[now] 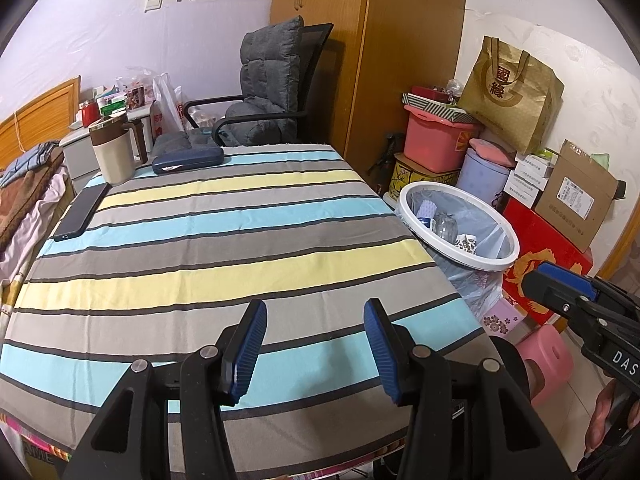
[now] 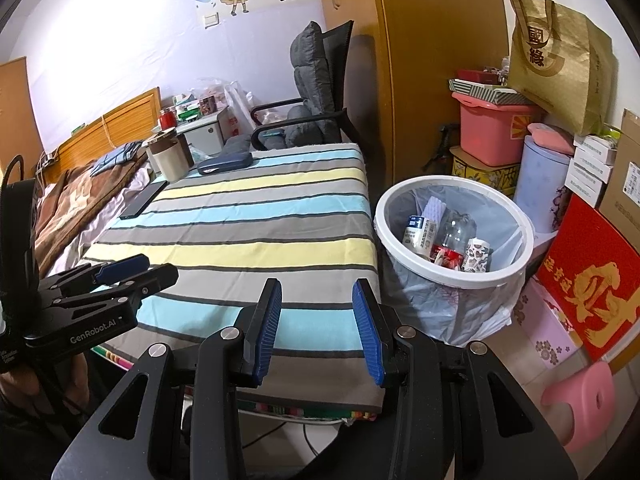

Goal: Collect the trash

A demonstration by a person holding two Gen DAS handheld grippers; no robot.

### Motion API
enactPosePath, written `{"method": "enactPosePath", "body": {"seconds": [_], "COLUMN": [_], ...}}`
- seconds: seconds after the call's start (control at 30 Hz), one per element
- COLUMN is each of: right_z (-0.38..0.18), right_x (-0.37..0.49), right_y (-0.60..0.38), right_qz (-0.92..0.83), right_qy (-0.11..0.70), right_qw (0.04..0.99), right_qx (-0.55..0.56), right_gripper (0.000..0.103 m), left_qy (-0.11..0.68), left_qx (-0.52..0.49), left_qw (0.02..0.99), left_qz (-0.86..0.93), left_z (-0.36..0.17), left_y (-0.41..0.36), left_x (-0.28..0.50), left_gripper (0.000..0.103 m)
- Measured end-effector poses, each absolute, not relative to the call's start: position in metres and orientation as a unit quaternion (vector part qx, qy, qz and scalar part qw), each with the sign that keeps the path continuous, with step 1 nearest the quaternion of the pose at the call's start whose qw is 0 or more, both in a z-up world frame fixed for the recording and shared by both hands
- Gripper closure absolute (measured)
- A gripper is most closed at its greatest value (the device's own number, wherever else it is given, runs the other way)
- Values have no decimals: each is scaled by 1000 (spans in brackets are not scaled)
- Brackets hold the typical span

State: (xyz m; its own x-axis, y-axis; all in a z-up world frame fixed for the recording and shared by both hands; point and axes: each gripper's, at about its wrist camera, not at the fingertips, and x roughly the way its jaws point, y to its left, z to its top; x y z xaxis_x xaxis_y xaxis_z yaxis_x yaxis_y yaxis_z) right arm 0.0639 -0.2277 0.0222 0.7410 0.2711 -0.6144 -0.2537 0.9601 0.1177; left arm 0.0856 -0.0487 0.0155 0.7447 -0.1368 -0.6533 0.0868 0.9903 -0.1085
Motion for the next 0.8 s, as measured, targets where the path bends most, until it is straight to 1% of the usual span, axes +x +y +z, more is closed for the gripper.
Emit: {"method": "enactPosePath", "body": {"seconds": [0.8], "right_z": [20], "right_x": [65], "right_y": [-223], "right_qz": [143], "right_qy": [334], "right_qw": [931], "right_qx": [10], "right_gripper": [63], "left_qy": [356], "left_qx": [-37], "left_qw": [932], "left_qz": [-54], "left_z": [13], "left_y": [-44], "left_x": [85], "left_gripper": [53]}}
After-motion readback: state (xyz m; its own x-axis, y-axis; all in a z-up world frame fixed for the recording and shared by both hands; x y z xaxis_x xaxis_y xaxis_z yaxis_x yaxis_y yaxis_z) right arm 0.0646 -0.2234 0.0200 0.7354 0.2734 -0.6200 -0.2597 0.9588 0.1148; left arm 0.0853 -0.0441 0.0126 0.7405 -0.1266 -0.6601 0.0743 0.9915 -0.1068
